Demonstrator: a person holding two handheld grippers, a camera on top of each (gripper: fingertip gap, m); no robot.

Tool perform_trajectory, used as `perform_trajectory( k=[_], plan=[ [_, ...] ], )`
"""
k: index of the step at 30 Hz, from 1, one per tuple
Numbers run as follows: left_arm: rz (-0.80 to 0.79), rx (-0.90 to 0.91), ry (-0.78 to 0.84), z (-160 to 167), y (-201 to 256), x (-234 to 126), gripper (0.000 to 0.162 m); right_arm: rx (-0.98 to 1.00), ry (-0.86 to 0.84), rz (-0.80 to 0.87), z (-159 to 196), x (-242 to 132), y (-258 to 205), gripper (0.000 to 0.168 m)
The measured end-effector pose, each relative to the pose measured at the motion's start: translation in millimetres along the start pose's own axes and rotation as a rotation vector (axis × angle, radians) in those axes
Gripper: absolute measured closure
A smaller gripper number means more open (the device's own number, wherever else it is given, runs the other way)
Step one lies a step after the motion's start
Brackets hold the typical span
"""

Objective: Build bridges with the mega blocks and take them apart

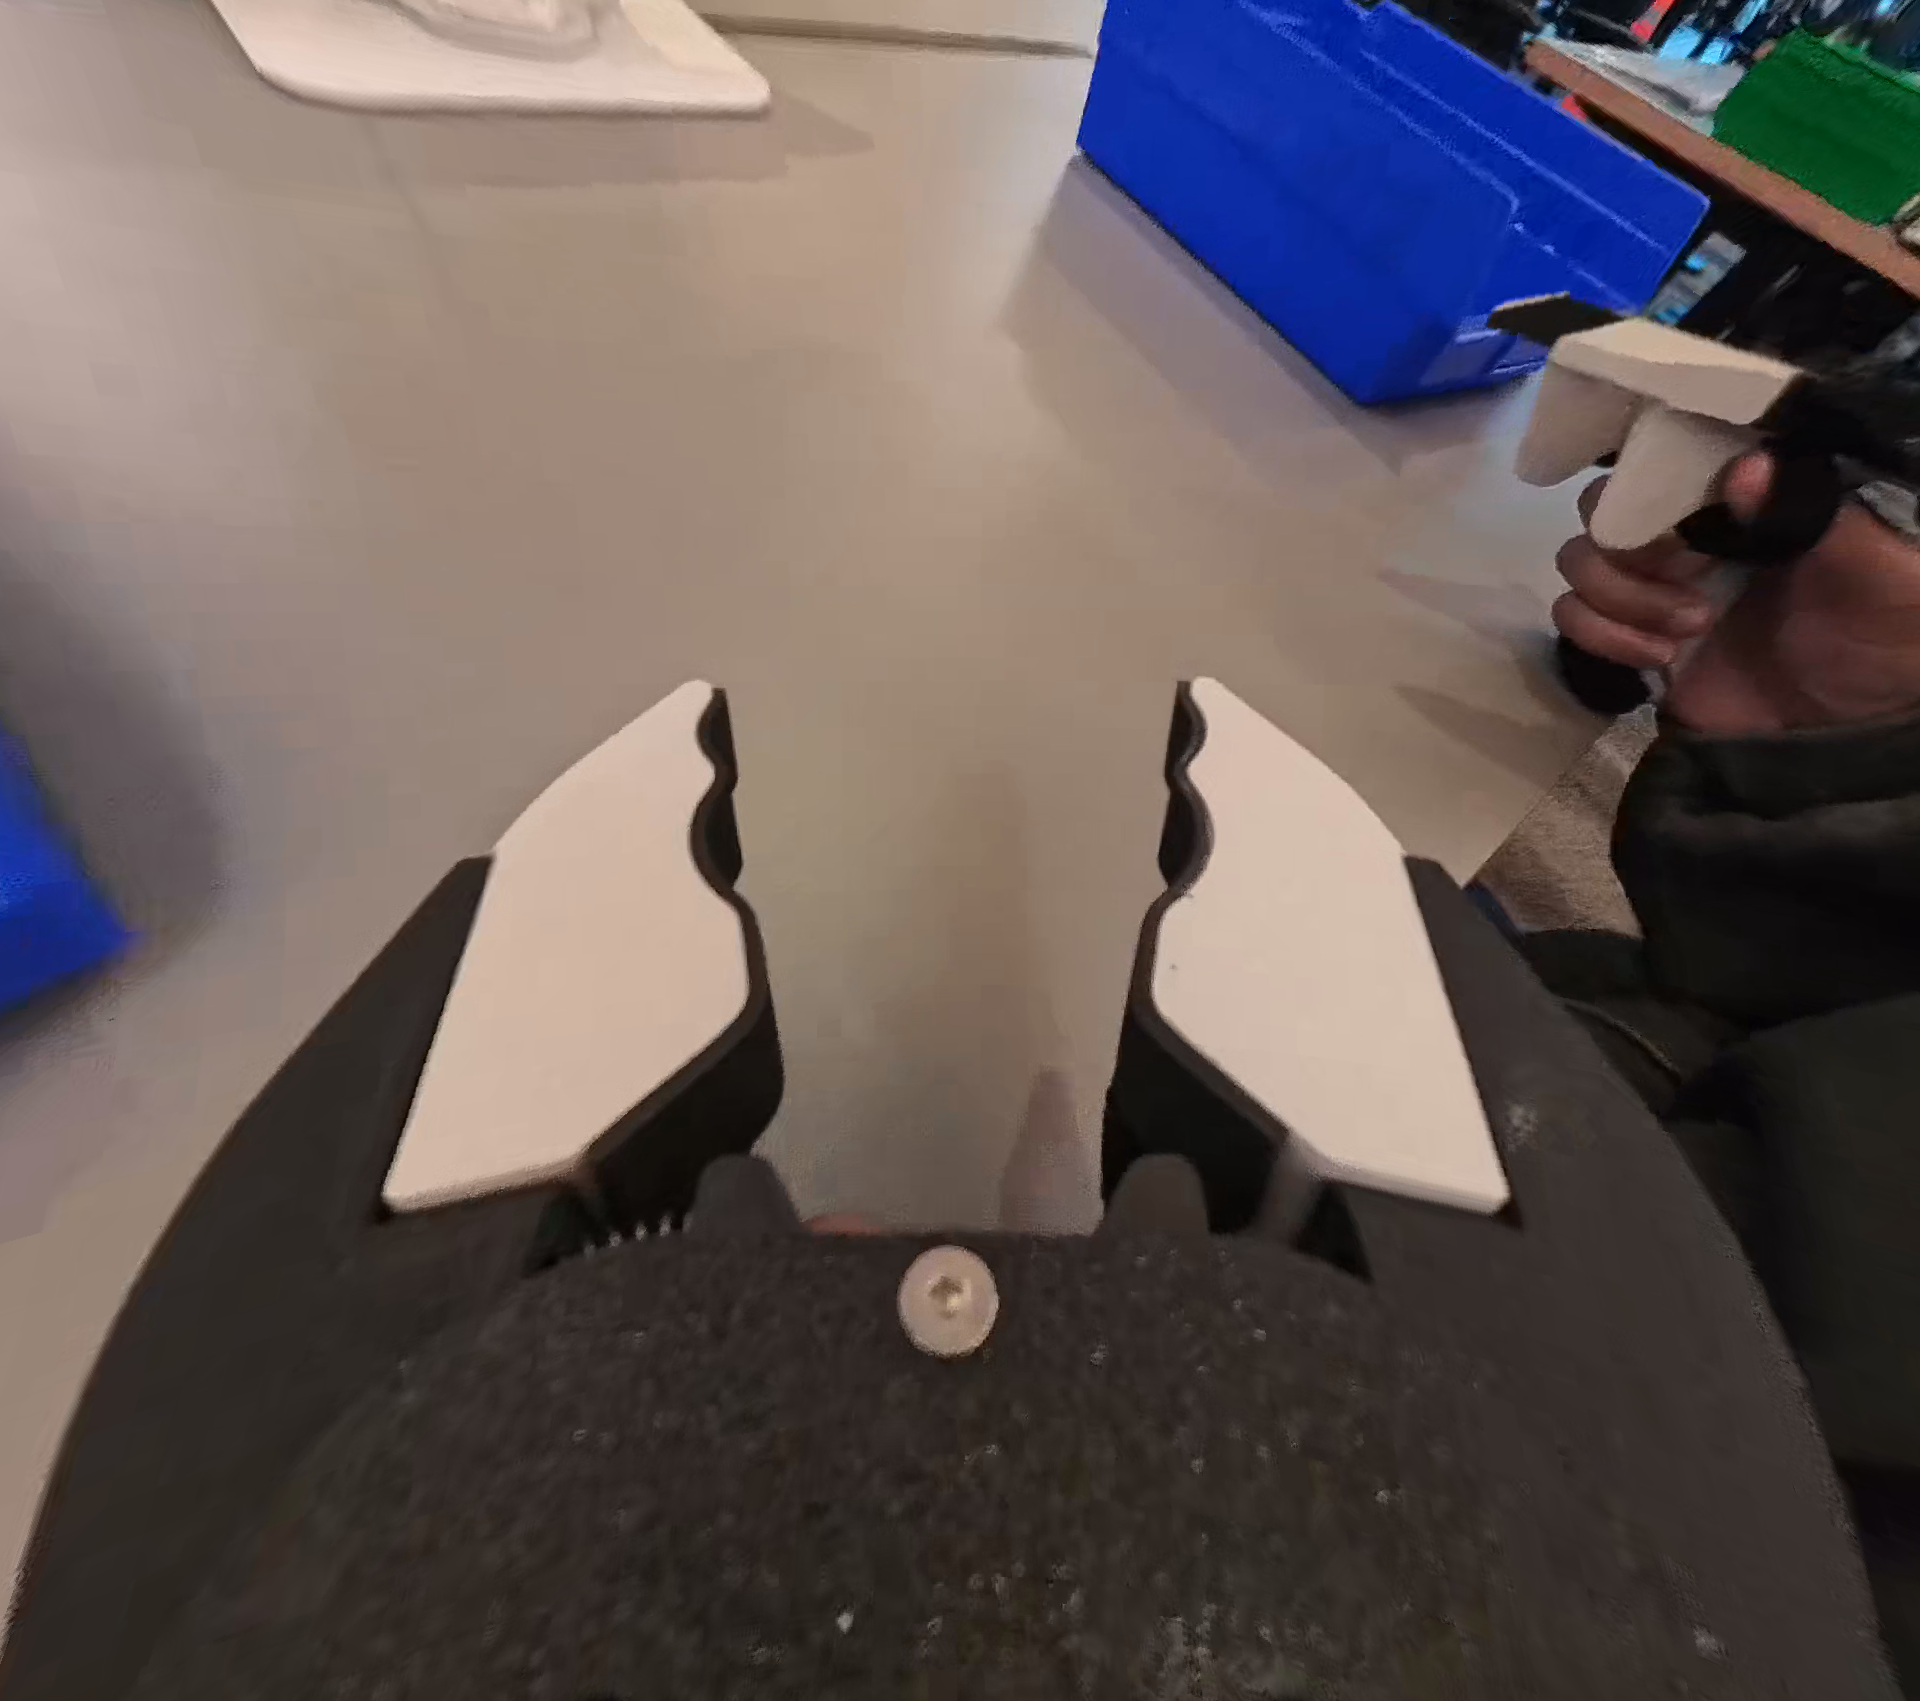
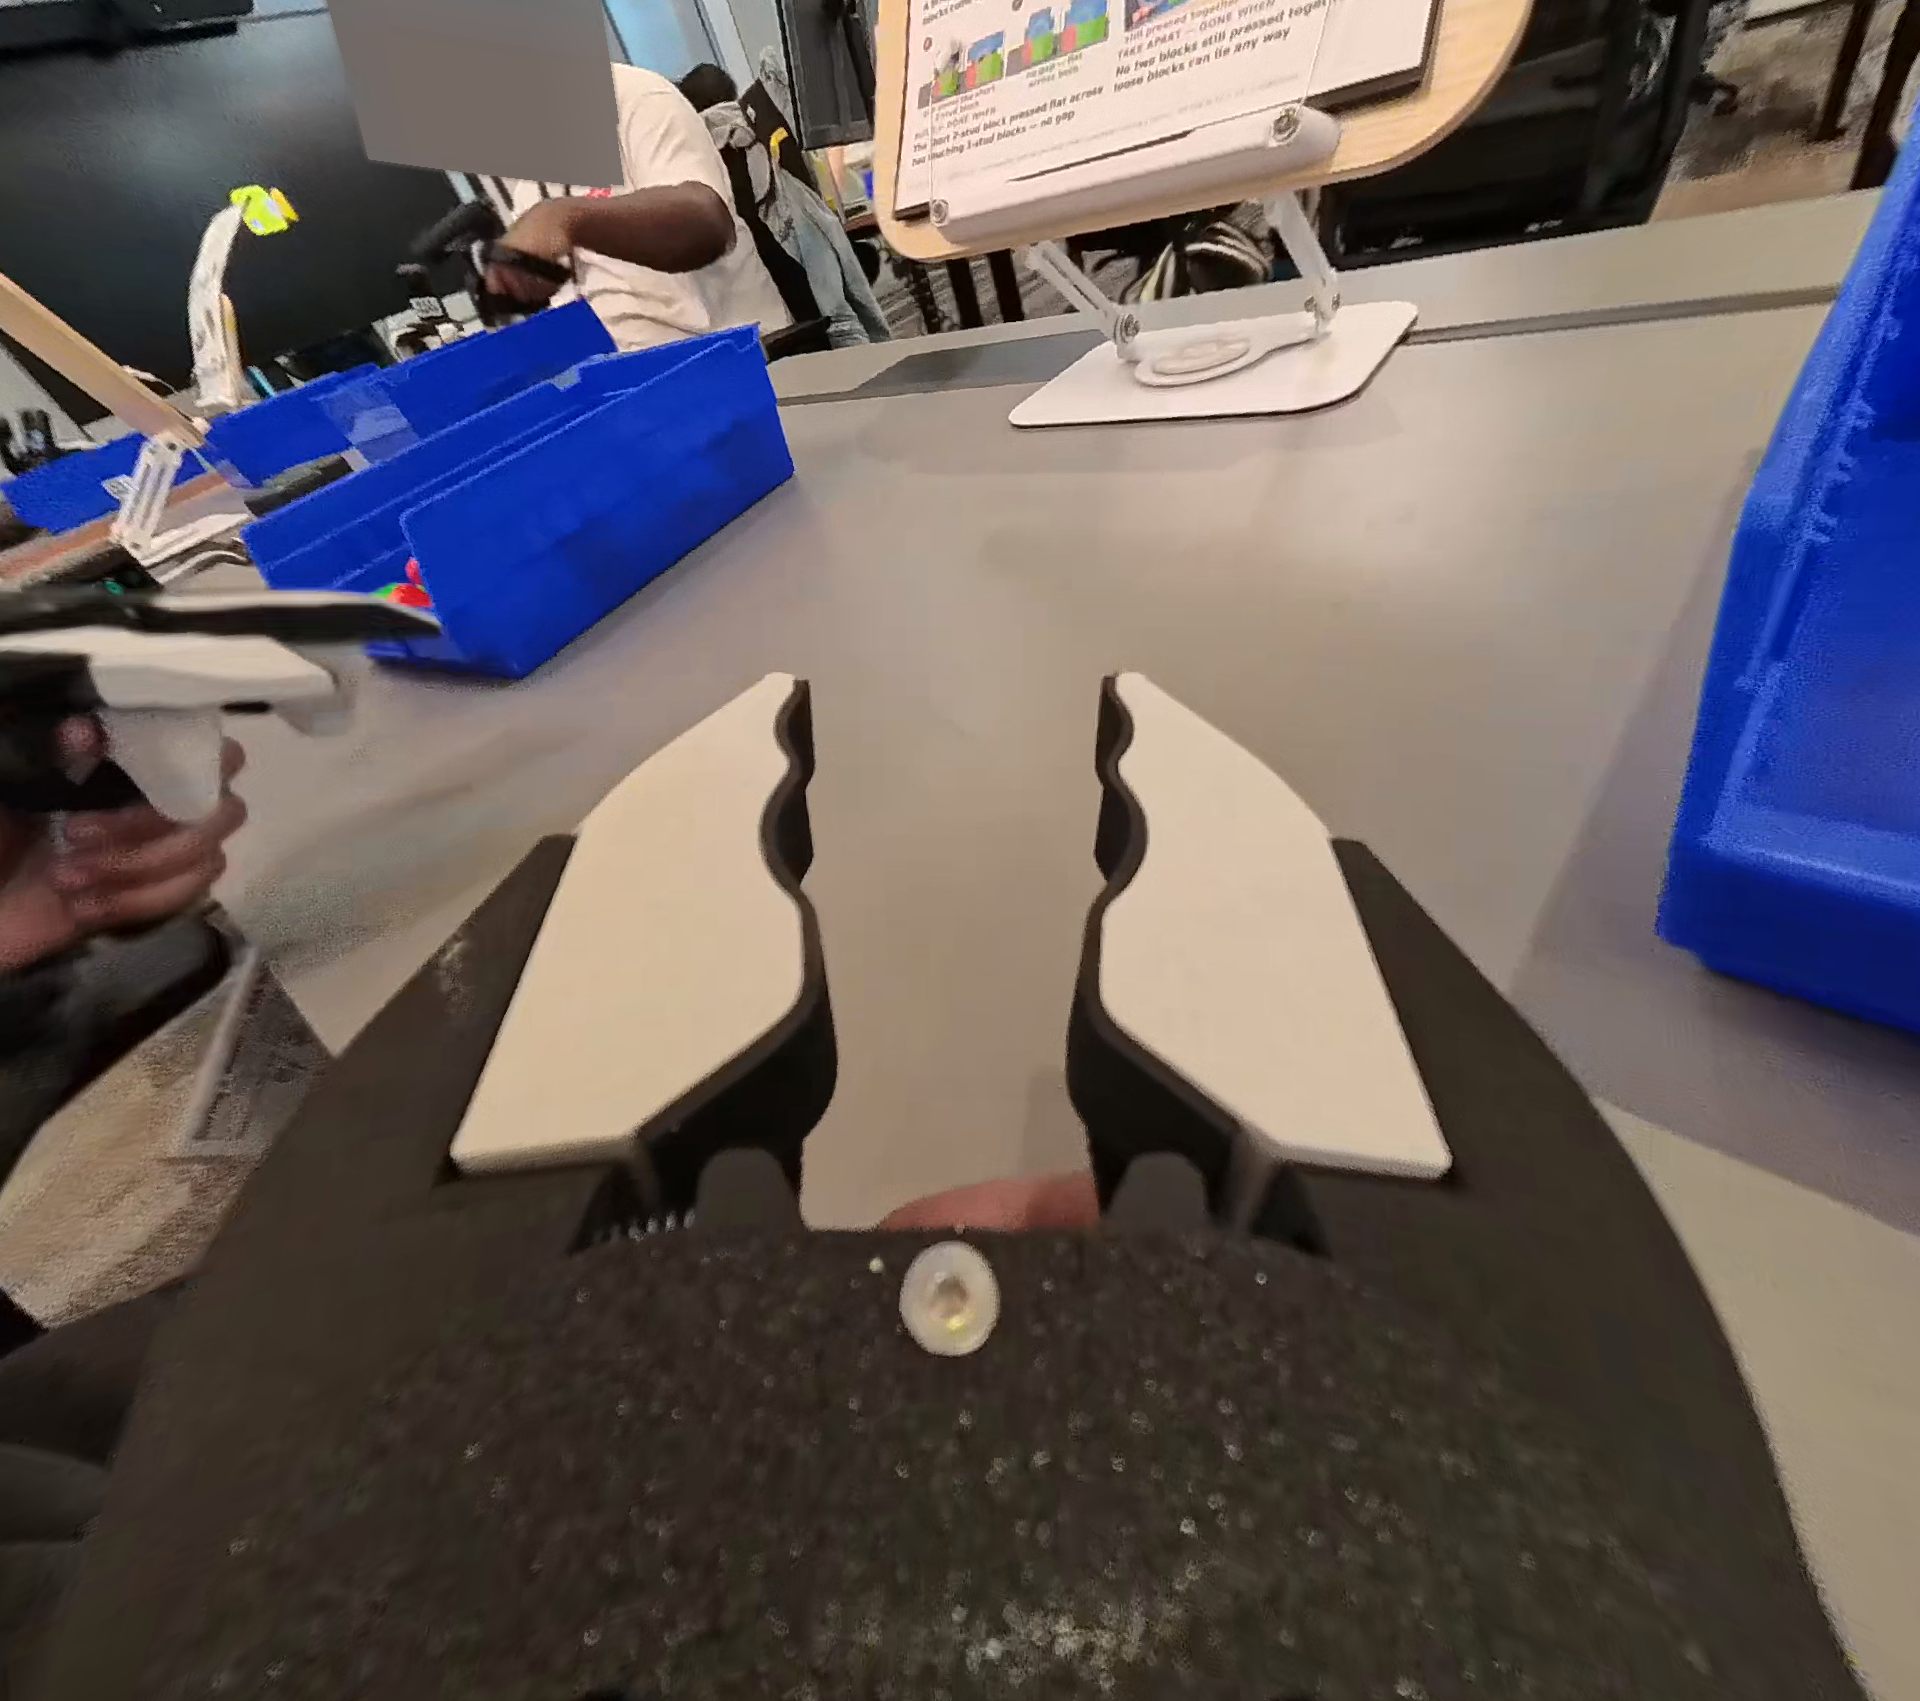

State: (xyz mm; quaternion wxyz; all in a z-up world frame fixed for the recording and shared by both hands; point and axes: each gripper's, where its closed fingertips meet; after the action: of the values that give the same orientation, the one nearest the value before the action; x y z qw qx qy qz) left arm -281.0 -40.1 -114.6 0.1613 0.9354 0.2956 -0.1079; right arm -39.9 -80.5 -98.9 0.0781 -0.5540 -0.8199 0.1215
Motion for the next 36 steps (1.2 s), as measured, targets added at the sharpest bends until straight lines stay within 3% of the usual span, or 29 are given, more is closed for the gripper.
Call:
perform_trajectory(
  k=[2, 6, 10, 15, 19, 21, 22, 30, 36],
  plan=[
    [-0.007, 0.138, -0.025, -27.2, -16.3, -21.5, 0.087, 0.035, -0.011, -0.021, 1.4, 1.0, 0.2, 0.117],
    [-0.136, 0.499, -0.385, -42.7, -99.6, -51.3, 0.085, 0.071, -0.047, -0.067, 5.9, 7.3, -3.3, 0.119],
    [-0.160, 0.682, -0.707, -40.6, -174.2, -46.8, 0.085, 0.059, -0.072, -0.117, 9.7, 17.5, -13.9, 0.119],
    [-0.082, 0.702, -0.978, -26.8, -227.3, -34.6, 0.083, 0.016, -0.096, -0.152, 13.4, 26.5, -24.2, 0.119],
    [0.028, 0.668, -1.111, 2.7, -242.6, -35.4, 0.098, 0.006, -0.107, -0.161, 15.1, 29.6, -27.0, 0.120],
    [0.048, 0.702, -1.118, -0.2, -246.5, -38.0, 0.099, 0.014, -0.111, -0.166, 15.5, 30.1, -26.9, 0.123],
    [0.051, 0.735, -1.096, -7.9, -246.7, -39.7, 0.105, 0.023, -0.111, -0.168, 15.4, 30.0, -26.4, 0.123],
    [0.023, 0.880, -1.024, -74.7, -213.9, -62.6, 0.105, 0.113, -0.058, -0.172, 8.2, 23.5, -18.9, 0.124],
    [0.140, 1.136, -0.885, -90.9, -130.6, -8.9, 0.106, 0.110, -0.052, -0.173, 7.7, 21.9, -19.6, 0.125]
  ],
)
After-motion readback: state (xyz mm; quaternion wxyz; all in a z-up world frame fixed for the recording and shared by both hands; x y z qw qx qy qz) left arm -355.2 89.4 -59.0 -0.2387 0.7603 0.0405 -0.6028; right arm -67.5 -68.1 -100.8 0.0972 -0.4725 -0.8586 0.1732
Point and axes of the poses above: each gripper's, where its closed fingertips meet, x out along the fingers, z out of its underside, y = z × x across the jaws, and after that the axes turned 4 degrees about y, right-handed
